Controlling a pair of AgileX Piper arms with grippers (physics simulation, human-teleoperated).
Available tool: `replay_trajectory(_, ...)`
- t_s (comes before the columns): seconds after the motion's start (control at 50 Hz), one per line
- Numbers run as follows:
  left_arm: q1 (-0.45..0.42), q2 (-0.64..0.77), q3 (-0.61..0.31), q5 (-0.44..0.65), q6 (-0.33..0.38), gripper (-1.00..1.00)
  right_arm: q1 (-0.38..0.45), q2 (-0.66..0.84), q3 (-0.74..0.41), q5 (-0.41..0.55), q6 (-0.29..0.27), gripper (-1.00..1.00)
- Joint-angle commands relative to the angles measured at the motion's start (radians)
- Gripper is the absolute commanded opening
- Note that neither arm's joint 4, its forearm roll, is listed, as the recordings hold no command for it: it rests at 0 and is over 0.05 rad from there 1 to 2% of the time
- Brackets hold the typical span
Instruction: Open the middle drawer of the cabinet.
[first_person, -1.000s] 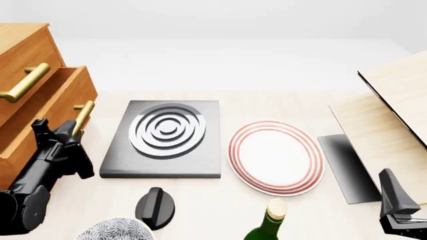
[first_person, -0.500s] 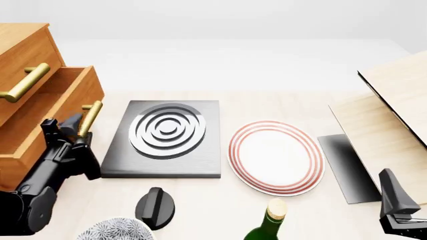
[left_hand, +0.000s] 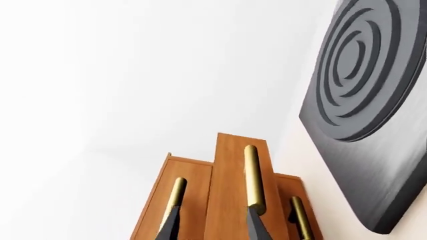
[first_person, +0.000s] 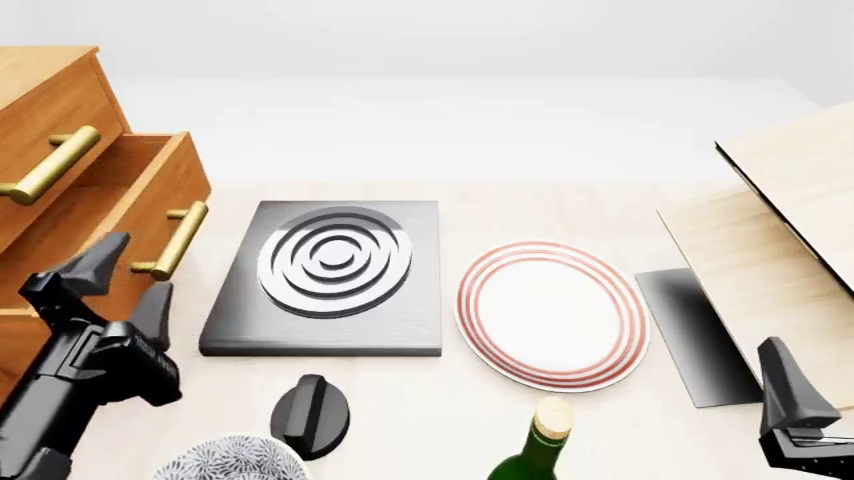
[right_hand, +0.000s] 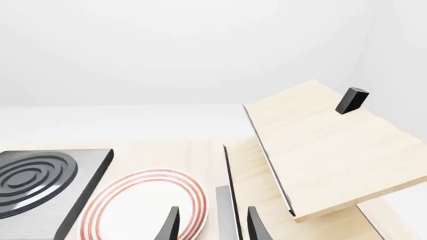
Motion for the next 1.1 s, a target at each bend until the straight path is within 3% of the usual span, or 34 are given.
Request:
replay_trajectory(0.02, -0.042, -0.286, 0.064, 0.139, -0.115, 1.00, 0.008, -0.007, 0.000, 0.007, 0.001, 1.00)
replay_trajectory(0.04, -0.037, -0.447, 0.064, 0.304, -0.132, 1.00, 0.008, -0.007, 0.000, 0.007, 0.001, 1.00)
replay_trajectory(0.1, -0.038, -0.739, 0.064, 0.583, -0.143, 1.00, 0.008, -0.008, 0.000, 0.007, 0.001, 1.00)
replay_trajectory(0.14, -0.047, -0.876, 0.062, 0.782, -0.252, 1.00, 0.008, -0.008, 0.000, 0.008, 0.001, 1.00)
replay_trajectory(0.22, -0.060, -1.043, 0.010, 0.980, -0.267, 1.00, 0.008, -0.008, 0.000, 0.008, 0.001, 1.00)
replay_trajectory(0.3, -0.057, -1.115, -0.119, 1.172, -0.351, 1.00, 0.008, -0.010, 0.000, 0.010, 0.001, 1.00)
replay_trajectory(0.34, -0.044, -1.080, -0.192, 1.235, -0.432, 1.00, 0.008, -0.011, 0.000, 0.011, 0.001, 1.00)
replay_trajectory(0.38, -0.038, -1.056, -0.255, 1.277, -0.500, 1.00, 0.007, -0.011, 0.000, 0.011, 0.001, 1.00)
replay_trajectory(0.4, -0.038, -1.056, -0.255, 1.277, -0.500, 1.00, 0.007, -0.011, 0.000, 0.011, 0.001, 1.00)
replay_trajectory(0.44, -0.030, -1.001, -0.396, 1.362, -0.664, 1.00, 0.008, -0.011, 0.000, 0.011, 0.001, 1.00)
replay_trajectory(0.48, -0.007, -1.008, -0.417, 1.353, -0.678, 1.00, 0.008, -0.011, 0.000, 0.011, 0.001, 1.00)
replay_trajectory(0.56, 0.025, -0.922, -0.575, 1.467, -0.856, 1.00, 0.008, -0.011, 0.000, 0.011, 0.001, 1.00)
replay_trajectory(0.68, 0.070, -0.779, -0.733, 1.581, -1.033, 1.00, 0.008, -0.011, 0.000, 0.011, 0.001, 1.00)
replay_trajectory(0.78, 0.085, -0.707, -0.786, 1.607, -1.082, 1.00, 0.008, -0.011, 0.000, 0.011, 0.001, 1.00)
replay_trajectory(0.9, 0.059, -0.602, -0.875, 1.676, -1.207, 1.00, 0.008, -0.011, 0.000, 0.011, 0.001, 1.00)
replay_trajectory(0.94, 0.065, -0.593, -0.887, 1.682, -1.200, 1.00, 0.008, -0.011, 0.000, 0.011, 0.001, 1.00)
replay_trajectory(0.96, 0.060, -0.554, -0.901, 1.701, -1.247, 1.00, 0.008, -0.011, 0.000, 0.011, 0.001, 1.00)
replay_trajectory(1.1, 0.099, -0.497, -0.887, 1.733, -1.291, 1.00, 0.008, -0.011, 0.000, 0.011, 0.001, 1.00)
